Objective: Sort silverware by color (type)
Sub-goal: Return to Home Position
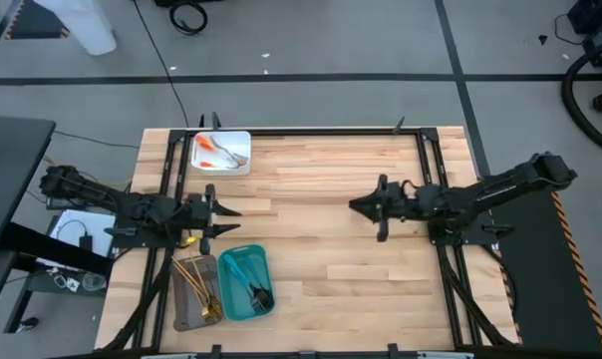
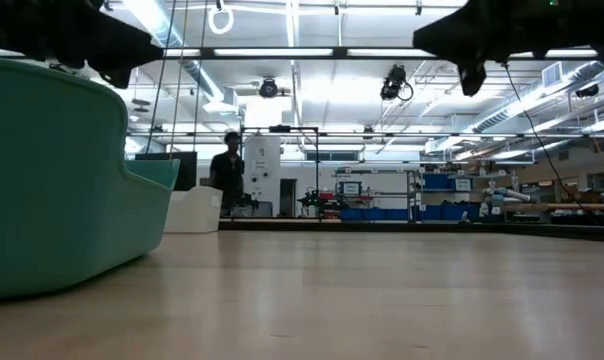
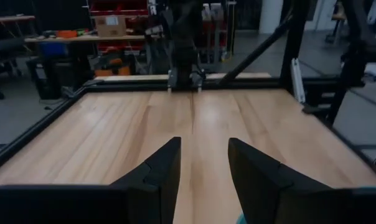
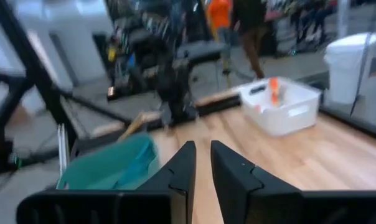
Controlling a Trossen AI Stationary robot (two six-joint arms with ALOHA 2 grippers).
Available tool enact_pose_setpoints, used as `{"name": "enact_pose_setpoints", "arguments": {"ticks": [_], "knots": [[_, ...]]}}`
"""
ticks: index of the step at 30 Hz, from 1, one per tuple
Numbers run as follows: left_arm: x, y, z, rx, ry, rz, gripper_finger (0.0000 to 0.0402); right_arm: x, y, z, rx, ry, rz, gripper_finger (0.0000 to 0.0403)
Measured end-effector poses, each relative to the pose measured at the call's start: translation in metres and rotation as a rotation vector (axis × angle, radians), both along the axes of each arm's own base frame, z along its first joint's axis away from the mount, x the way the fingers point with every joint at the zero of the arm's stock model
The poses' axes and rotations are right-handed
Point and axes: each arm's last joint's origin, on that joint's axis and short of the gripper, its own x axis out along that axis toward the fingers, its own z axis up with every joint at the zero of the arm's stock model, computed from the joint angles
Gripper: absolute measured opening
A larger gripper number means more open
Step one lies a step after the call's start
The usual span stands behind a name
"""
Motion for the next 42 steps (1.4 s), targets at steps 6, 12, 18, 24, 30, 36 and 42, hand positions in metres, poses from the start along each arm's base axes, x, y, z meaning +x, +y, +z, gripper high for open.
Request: {"name": "enact_pose_setpoints", "arguments": {"ticks": [6, 12, 18, 24, 30, 36, 42], "knots": [[-0.005, -0.005, -0.006, 0.003, 0.002, -0.006, 0.0141, -0.030, -0.007, 0.006, 0.017, -0.116, 0.005, 0.0052], [-0.012, -0.011, -0.010, 0.010, -0.023, -0.014, 0.0141, -0.055, -0.009, 0.004, -0.007, -0.216, 0.052, 0.0052], [-0.019, -0.017, -0.006, 0.052, -0.062, -0.038, 0.0141, -0.072, -0.013, -0.007, 0.010, -0.291, 0.045, 0.0052], [-0.021, -0.020, -0.012, 0.080, -0.010, -0.044, 0.0141, -0.083, -0.018, -0.023, 0.034, -0.332, -0.076, 0.0052], [-0.023, -0.022, -0.038, 0.032, -0.036, -0.080, 0.0141, -0.087, -0.022, -0.033, 0.050, -0.341, -0.172, 0.0052], [-0.024, -0.021, -0.048, 0.045, -0.036, -0.089, 0.0141, -0.088, -0.024, -0.033, 0.061, -0.336, -0.256, 0.0052], [-0.025, -0.020, -0.051, 0.082, -0.060, -0.090, 0.0141, -0.087, -0.024, -0.038, 0.117, -0.296, -0.271, 0.0052]]}}
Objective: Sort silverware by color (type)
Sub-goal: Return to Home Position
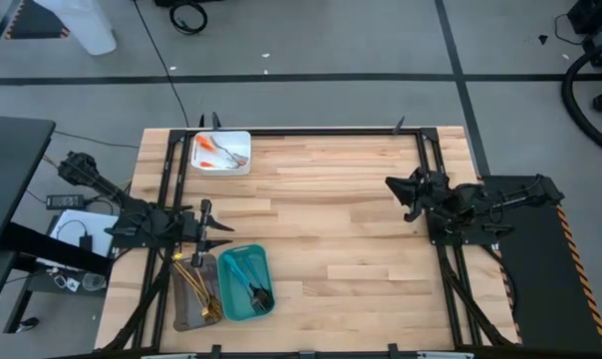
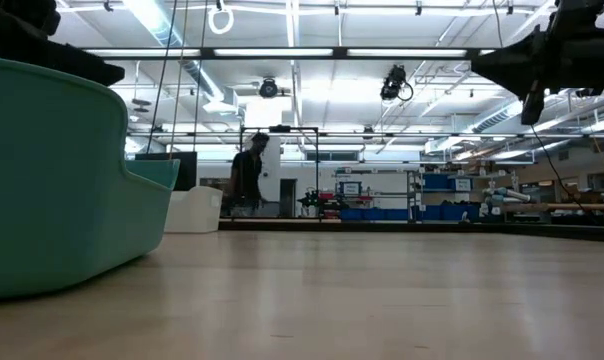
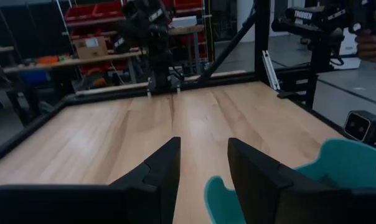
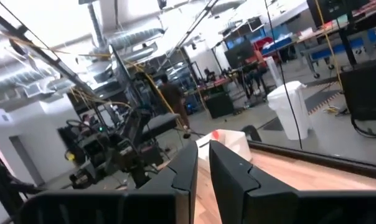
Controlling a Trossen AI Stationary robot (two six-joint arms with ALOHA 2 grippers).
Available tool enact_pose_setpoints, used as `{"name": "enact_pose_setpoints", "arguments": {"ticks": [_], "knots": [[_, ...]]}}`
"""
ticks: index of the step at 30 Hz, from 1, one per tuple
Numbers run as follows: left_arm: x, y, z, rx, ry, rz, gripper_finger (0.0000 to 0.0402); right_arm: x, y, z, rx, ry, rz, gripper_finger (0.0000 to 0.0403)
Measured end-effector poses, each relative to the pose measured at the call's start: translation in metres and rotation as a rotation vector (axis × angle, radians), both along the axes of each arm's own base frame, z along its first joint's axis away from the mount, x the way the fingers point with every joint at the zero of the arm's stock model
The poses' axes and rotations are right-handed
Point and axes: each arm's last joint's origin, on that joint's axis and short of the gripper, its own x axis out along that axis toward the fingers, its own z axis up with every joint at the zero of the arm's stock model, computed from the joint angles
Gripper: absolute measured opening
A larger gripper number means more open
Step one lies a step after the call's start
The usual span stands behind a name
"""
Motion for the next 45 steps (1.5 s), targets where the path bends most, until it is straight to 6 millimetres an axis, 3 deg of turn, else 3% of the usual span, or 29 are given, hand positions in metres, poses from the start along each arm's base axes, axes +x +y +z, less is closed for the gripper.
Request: {"name": "enact_pose_setpoints", "arguments": {"ticks": [13, 19, 26, 45], "knots": [[-0.009, 0.006, 0.008, 0.013, -0.076, 0.002, 0.0141, -0.012, -0.005, 0.007, -0.078, -0.027, -0.138, 0.0052], [-0.010, 0.006, 0.009, -0.012, -0.088, 0.002, 0.0141, -0.012, -0.004, 0.008, -0.090, -0.032, -0.127, 0.0052], [-0.010, 0.006, 0.009, -0.159, -0.081, 0.000, 0.0141, -0.012, -0.004, 0.008, -0.091, -0.031, -0.126, 0.0052], [-0.010, 0.006, 0.009, -0.160, -0.082, 0.000, 0.0142, -0.012, -0.004, 0.008, -0.092, -0.032, -0.124, 0.0052]]}}
